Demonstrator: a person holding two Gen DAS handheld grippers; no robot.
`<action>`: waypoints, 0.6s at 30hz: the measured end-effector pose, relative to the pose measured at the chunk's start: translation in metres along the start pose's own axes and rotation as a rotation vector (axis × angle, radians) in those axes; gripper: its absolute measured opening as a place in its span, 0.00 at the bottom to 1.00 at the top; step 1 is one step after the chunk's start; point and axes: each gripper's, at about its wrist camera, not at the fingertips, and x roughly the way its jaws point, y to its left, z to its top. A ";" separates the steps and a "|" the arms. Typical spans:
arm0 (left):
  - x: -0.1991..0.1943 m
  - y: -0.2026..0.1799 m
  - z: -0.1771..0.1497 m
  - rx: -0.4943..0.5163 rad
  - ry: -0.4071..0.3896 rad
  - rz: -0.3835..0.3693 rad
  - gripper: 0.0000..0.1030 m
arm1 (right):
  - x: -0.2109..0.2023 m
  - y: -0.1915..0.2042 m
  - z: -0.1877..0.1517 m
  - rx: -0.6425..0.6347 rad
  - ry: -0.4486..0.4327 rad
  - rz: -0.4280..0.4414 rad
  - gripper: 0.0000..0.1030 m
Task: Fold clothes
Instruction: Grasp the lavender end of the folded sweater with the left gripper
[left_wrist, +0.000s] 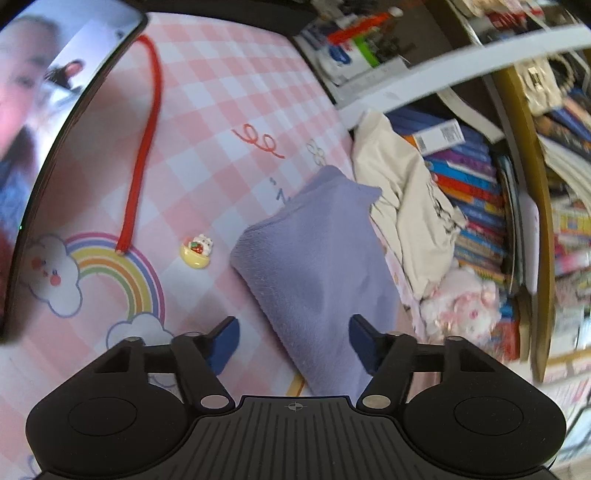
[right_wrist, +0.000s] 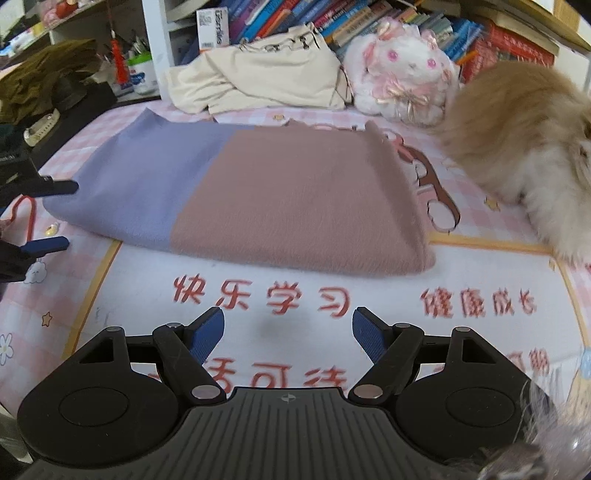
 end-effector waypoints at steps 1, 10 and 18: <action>0.001 0.000 -0.001 -0.014 -0.009 0.002 0.60 | 0.000 -0.005 0.002 -0.002 -0.003 0.008 0.73; 0.013 -0.007 -0.007 -0.086 -0.085 0.024 0.59 | 0.010 -0.034 0.015 -0.032 0.011 0.070 0.73; 0.014 -0.014 -0.016 -0.023 -0.127 0.103 0.20 | 0.016 -0.041 0.024 -0.083 0.013 0.094 0.73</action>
